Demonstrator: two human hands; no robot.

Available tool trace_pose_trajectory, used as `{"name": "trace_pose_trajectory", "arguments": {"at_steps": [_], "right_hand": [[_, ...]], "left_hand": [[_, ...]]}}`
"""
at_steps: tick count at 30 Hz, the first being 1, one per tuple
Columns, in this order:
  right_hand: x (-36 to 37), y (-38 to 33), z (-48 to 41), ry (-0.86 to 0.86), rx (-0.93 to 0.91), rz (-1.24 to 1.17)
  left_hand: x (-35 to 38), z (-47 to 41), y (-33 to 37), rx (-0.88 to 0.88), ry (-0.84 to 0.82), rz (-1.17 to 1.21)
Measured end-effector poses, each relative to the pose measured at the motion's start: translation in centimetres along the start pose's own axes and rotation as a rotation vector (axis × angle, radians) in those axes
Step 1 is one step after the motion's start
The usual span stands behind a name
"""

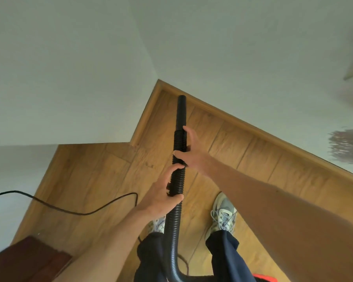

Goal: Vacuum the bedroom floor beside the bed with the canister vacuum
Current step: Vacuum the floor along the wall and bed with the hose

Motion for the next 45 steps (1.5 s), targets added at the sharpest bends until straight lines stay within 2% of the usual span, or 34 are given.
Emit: {"name": "trace_pose_trajectory", "arguments": {"at_steps": [5,8,21,30,35,45], "right_hand": [[-1.1,1.3,4.5,0.073,0.005,-0.095],[-1.3,2.4,6.3,0.173,0.041,-0.152],[2.2,5.8,15.9,0.478,0.104,-0.484],[2.2,3.8,22.0,0.598,0.151,-0.459],[3.4,1.7,25.0,0.600,0.171,-0.404],[3.5,1.0,29.3,0.699,0.143,-0.480]], "left_hand": [[1.6,2.3,0.7,-0.027,-0.118,-0.071],[2.0,3.0,0.7,-0.020,-0.178,-0.146],[3.5,8.5,-0.9,0.028,-0.384,-0.427],[4.9,13.0,-0.2,0.133,-0.359,-0.590],[4.6,15.7,-0.4,0.149,-0.324,-0.623],[6.2,17.6,-0.7,0.217,-0.317,-0.726]]}}
Point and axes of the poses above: each hand's wrist, its own z-axis away from the middle knuckle, its own x-axis out of the palm, y = z × x, the point moved 7 cm from there along -z, towards the middle knuckle, and after that the axes turned 12 degrees about z, right-handed, at the moved point
